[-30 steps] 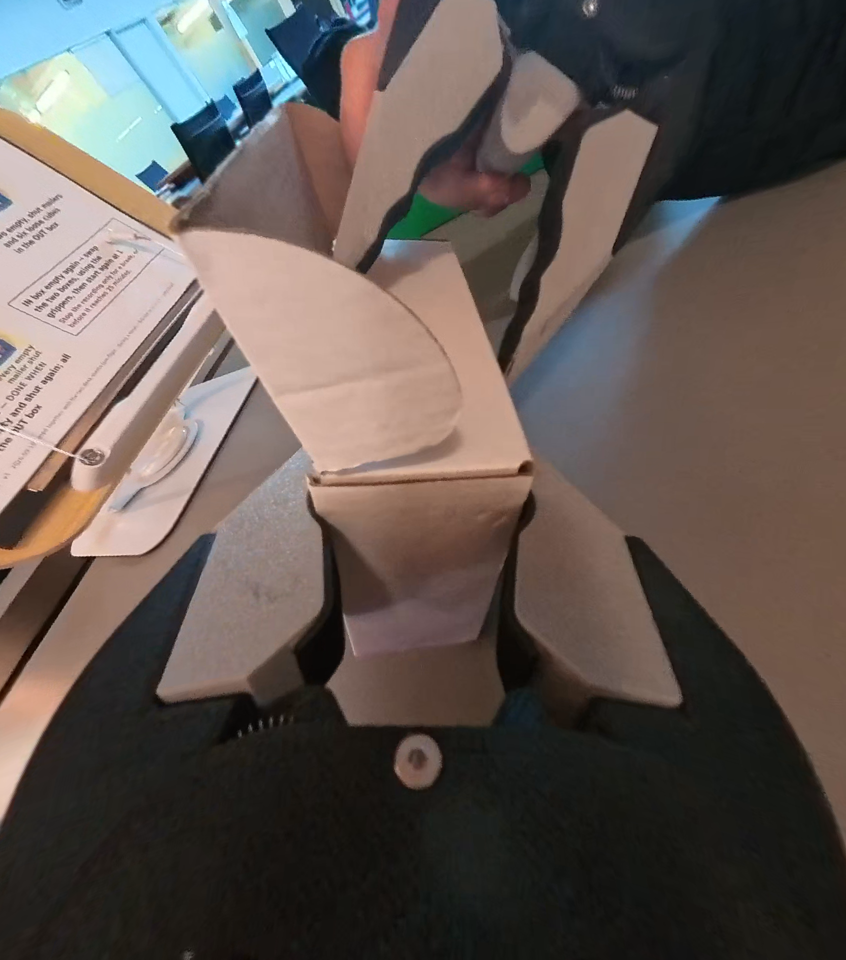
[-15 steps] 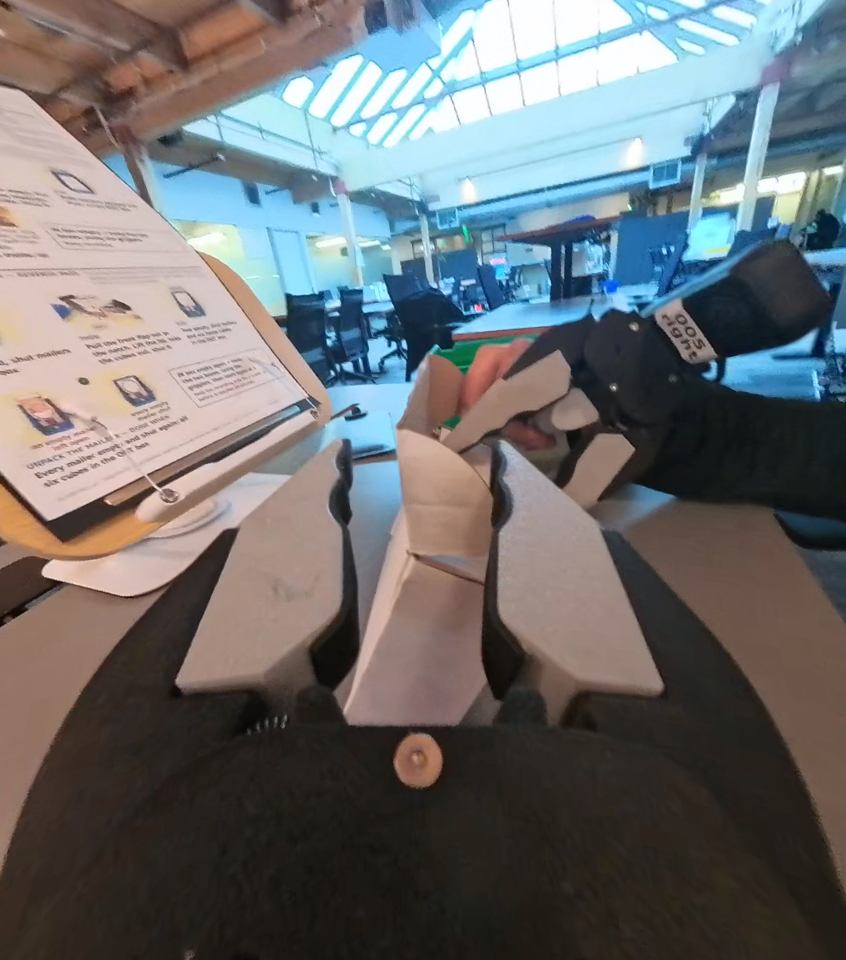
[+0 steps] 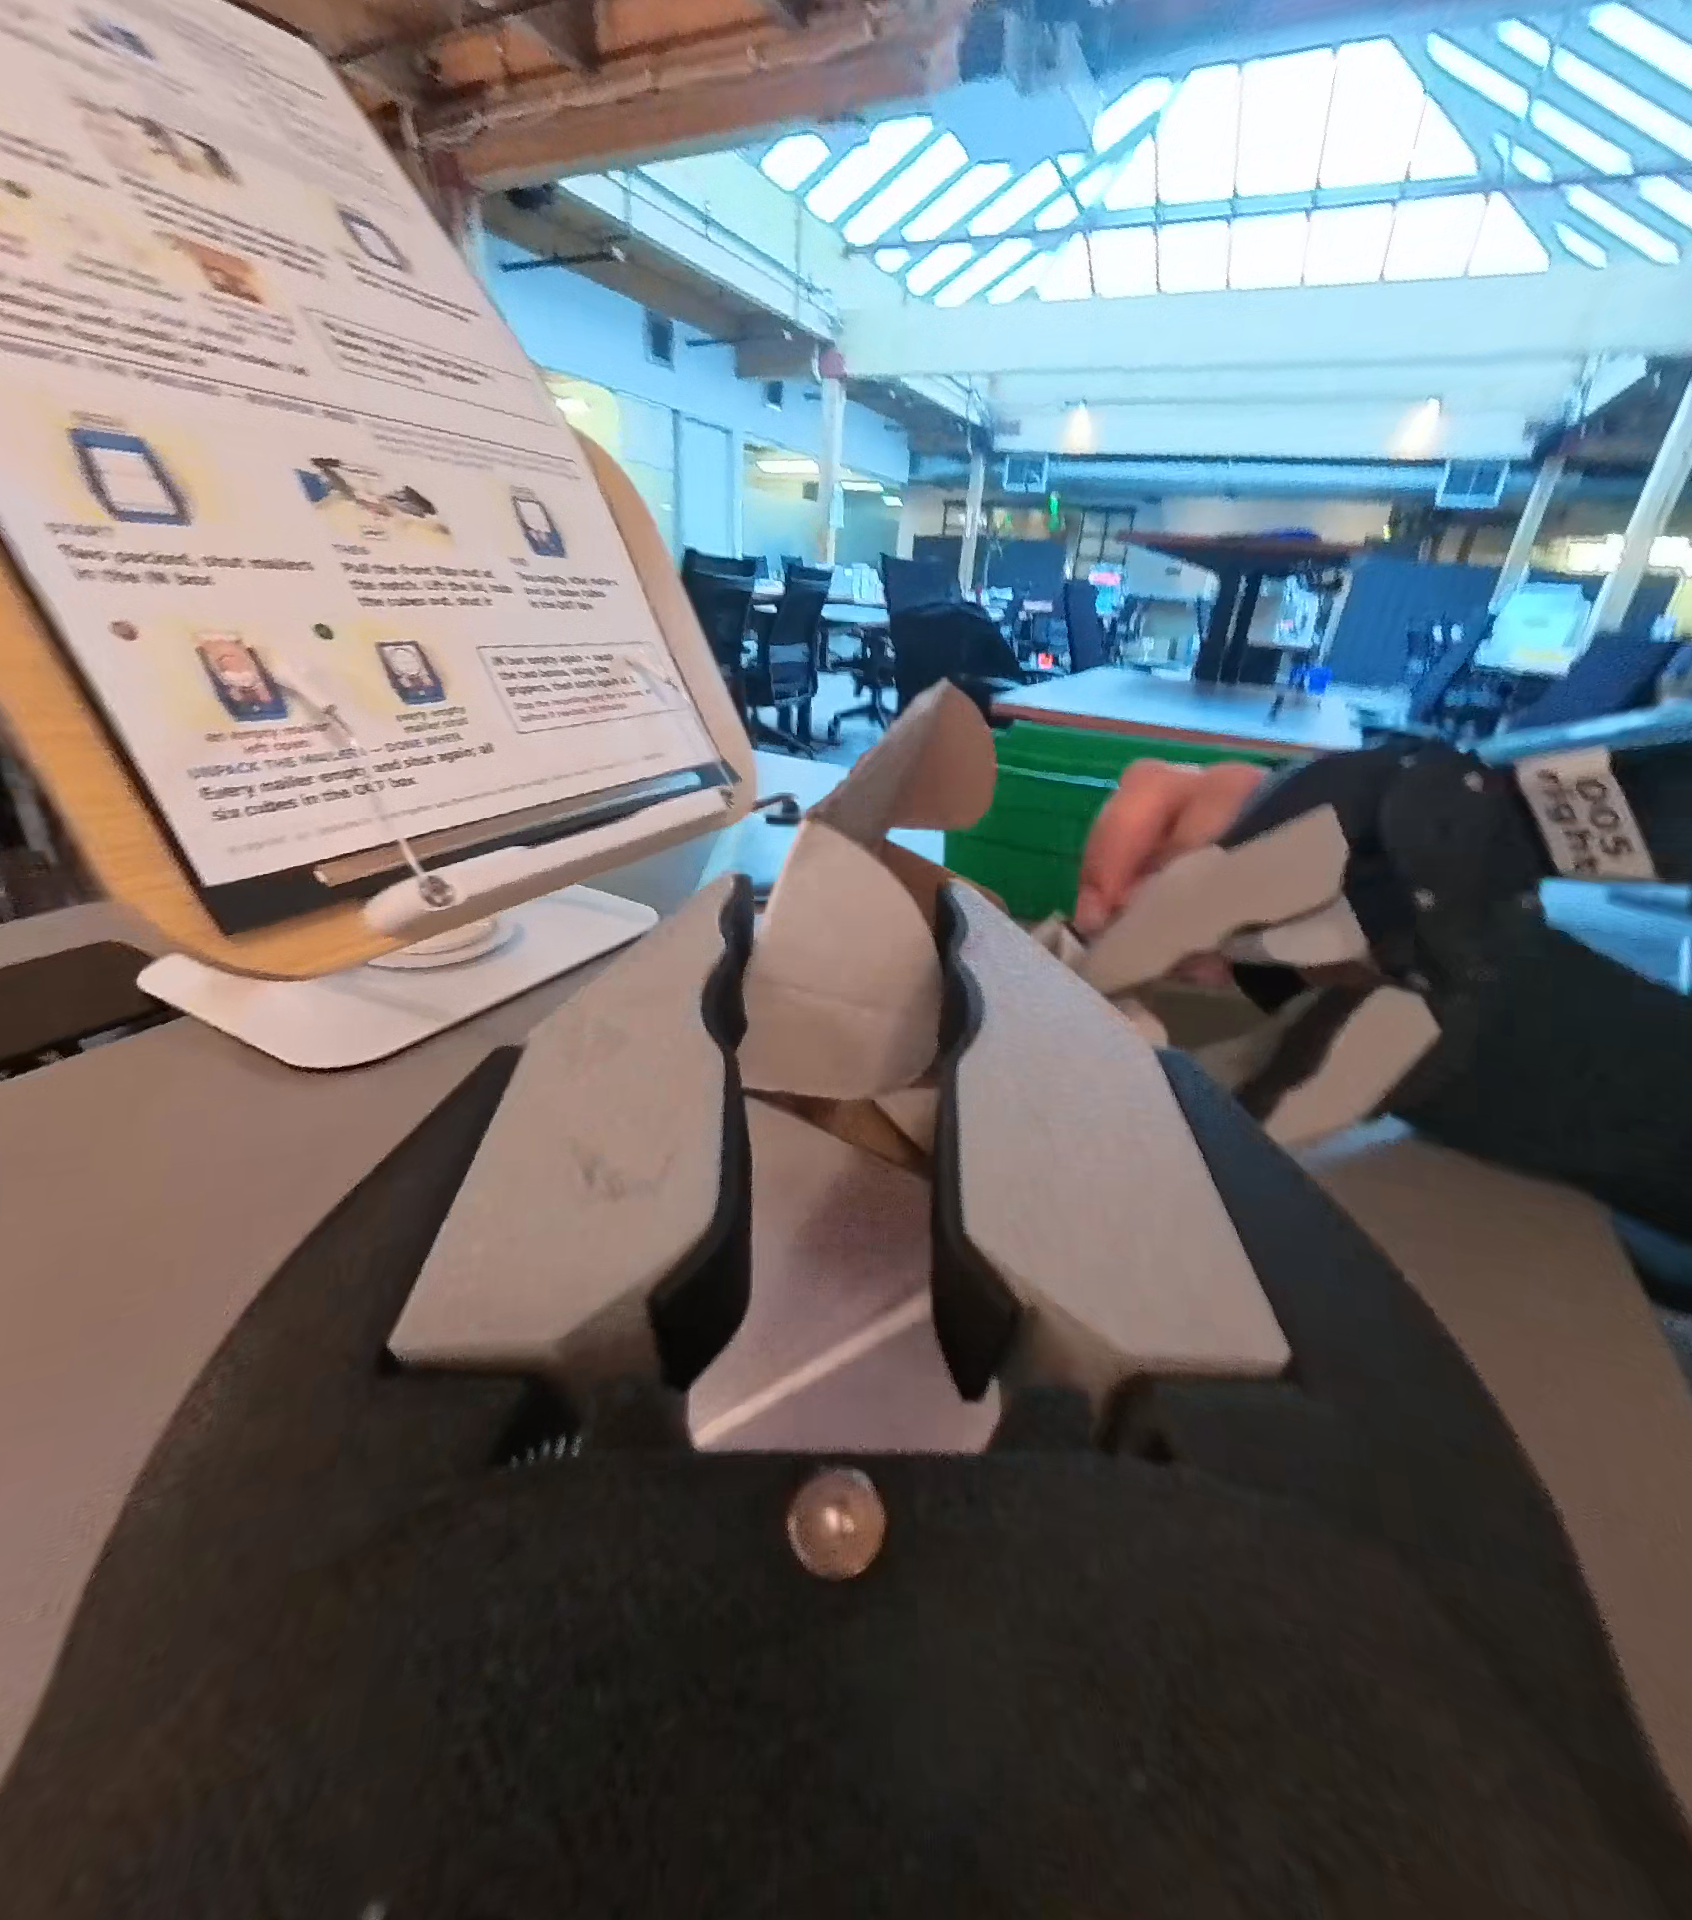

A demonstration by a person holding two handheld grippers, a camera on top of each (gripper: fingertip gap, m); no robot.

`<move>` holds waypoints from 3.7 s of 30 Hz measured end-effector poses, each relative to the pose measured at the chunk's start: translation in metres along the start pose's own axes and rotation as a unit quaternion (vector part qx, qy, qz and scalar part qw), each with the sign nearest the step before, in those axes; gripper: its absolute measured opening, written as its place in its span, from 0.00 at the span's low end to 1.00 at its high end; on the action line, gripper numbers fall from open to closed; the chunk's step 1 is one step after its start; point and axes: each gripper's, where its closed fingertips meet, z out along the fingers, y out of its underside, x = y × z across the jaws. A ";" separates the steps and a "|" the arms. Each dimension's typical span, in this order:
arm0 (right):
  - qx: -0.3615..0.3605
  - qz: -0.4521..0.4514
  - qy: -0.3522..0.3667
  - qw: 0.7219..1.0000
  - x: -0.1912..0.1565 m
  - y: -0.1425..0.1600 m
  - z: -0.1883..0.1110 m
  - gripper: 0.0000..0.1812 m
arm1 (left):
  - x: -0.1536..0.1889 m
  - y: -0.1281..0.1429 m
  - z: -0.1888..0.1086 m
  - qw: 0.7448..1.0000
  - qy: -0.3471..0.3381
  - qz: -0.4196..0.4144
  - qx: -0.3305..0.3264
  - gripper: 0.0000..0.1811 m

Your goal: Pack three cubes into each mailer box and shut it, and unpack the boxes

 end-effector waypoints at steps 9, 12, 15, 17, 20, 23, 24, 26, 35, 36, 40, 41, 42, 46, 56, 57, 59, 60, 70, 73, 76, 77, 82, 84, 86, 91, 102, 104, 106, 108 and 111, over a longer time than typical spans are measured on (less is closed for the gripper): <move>0.067 0.108 -0.183 0.975 -0.046 -0.018 -0.016 0.11 | -0.029 -0.031 -0.026 0.989 -0.013 -0.112 0.091 0.19; 0.066 0.131 -0.222 0.964 -0.056 -0.020 -0.017 0.11 | -0.037 -0.032 -0.029 0.982 -0.009 -0.156 0.105 0.19; 0.120 0.148 -0.242 0.951 -0.051 -0.037 -0.030 0.00 | -0.051 -0.029 -0.033 0.978 -0.035 -0.172 0.115 0.19; 0.154 0.169 -0.202 0.952 -0.030 -0.045 -0.034 0.00 | -0.058 -0.023 -0.034 0.980 -0.055 -0.166 0.099 0.19; 0.168 0.204 -0.070 0.962 0.019 -0.036 -0.031 0.02 | -0.060 -0.014 -0.033 0.983 -0.056 -0.158 0.072 0.19; 0.129 0.252 -0.009 0.959 0.044 -0.011 -0.024 0.02 | -0.051 -0.019 -0.032 0.984 -0.031 -0.153 0.083 0.19; 0.122 0.269 -0.006 0.955 0.046 -0.006 -0.022 0.02 | -0.049 -0.021 -0.032 0.984 -0.024 -0.155 0.088 0.19; 0.118 0.290 -0.008 0.950 0.048 0.000 -0.021 0.03 | -0.046 -0.023 -0.032 0.984 -0.014 -0.153 0.092 0.19; -0.016 0.196 -0.192 0.961 -0.041 0.028 0.001 0.00 | -0.048 -0.027 -0.033 0.979 -0.015 -0.172 0.109 0.18; -0.002 0.174 -0.187 0.967 -0.042 0.024 0.000 0.00 | -0.053 -0.024 -0.033 0.980 -0.032 -0.168 0.106 0.18; 0.005 0.169 -0.201 0.965 -0.046 0.020 -0.003 0.00 | -0.078 -0.008 -0.036 0.979 -0.116 -0.156 0.067 0.19; 0.007 0.174 -0.209 0.962 -0.047 0.020 -0.005 0.00 | -0.091 0.003 -0.039 0.975 -0.158 -0.148 0.039 0.20; 0.011 0.178 -0.215 0.960 -0.049 0.019 -0.007 0.00 | -0.104 0.016 -0.044 0.970 -0.203 -0.133 0.003 0.21; 0.024 0.191 -0.248 0.949 -0.056 0.011 -0.015 0.00 | -0.130 0.074 -0.055 0.936 -0.293 -0.034 -0.190 0.04; -0.010 0.193 -0.229 0.954 -0.051 0.020 -0.008 0.00 | -0.134 0.071 -0.057 0.925 -0.331 -0.014 -0.188 0.12; -0.018 0.198 -0.226 0.954 -0.050 0.023 -0.007 0.00 | -0.134 0.071 -0.058 0.924 -0.332 -0.017 -0.187 0.13; -0.037 0.209 -0.215 0.953 -0.046 0.029 -0.004 0.00 | -0.136 0.066 -0.059 0.924 -0.341 -0.009 -0.176 0.14; -0.050 0.212 -0.203 0.955 -0.042 0.034 -0.002 0.00 | -0.136 0.062 -0.060 0.923 -0.345 -0.001 -0.167 0.14; -0.159 0.306 -0.099 0.934 -0.010 0.086 0.009 0.00 | -0.140 0.050 -0.065 0.920 -0.365 0.016 -0.141 0.15; -0.187 0.313 -0.063 0.929 -0.001 0.100 0.008 0.00 | -0.139 0.051 -0.064 0.920 -0.364 0.021 -0.144 0.16; -0.217 0.336 -0.030 0.916 0.008 0.115 0.006 0.00 | -0.138 0.053 -0.063 0.919 -0.363 0.030 -0.153 0.18; -0.225 0.348 -0.021 0.910 0.010 0.120 0.004 0.00 | -0.137 0.055 -0.062 0.919 -0.359 0.033 -0.158 0.20; -0.256 0.385 -0.012 0.887 0.011 0.131 -0.005 0.00 | -0.132 0.062 -0.056 0.923 -0.343 0.027 -0.170 0.23; -0.261 0.392 -0.014 0.882 0.010 0.133 -0.007 0.00 | -0.132 0.063 -0.056 0.923 -0.343 0.025 -0.172 0.24; -0.264 0.391 -0.013 0.881 0.010 0.134 -0.008 0.00 | -0.132 0.063 -0.056 0.924 -0.342 0.022 -0.170 0.25; -0.273 0.390 0.002 0.880 0.013 0.139 -0.009 0.00 | -0.132 0.065 -0.056 0.924 -0.341 0.019 -0.173 0.27; -0.299 0.383 0.036 0.874 0.020 0.152 -0.014 0.00 | -0.127 0.044 -0.057 0.950 -0.271 -0.140 -0.060 0.30; -0.302 0.377 0.038 0.875 0.020 0.152 -0.015 0.00 | -0.127 0.042 -0.058 0.949 -0.274 -0.143 -0.055 0.30; -0.303 0.373 0.030 0.876 0.018 0.151 -0.017 0.00 | -0.129 0.042 -0.059 0.948 -0.283 -0.132 -0.058 0.29; -0.274 0.393 -0.019 0.878 0.006 0.138 -0.015 0.00 | -0.130 0.044 -0.060 0.947 -0.289 -0.122 -0.067 0.28; -0.173 0.423 -0.154 0.876 -0.022 0.090 -0.008 0.00 | -0.133 0.041 -0.064 0.944 -0.307 -0.104 -0.063 0.24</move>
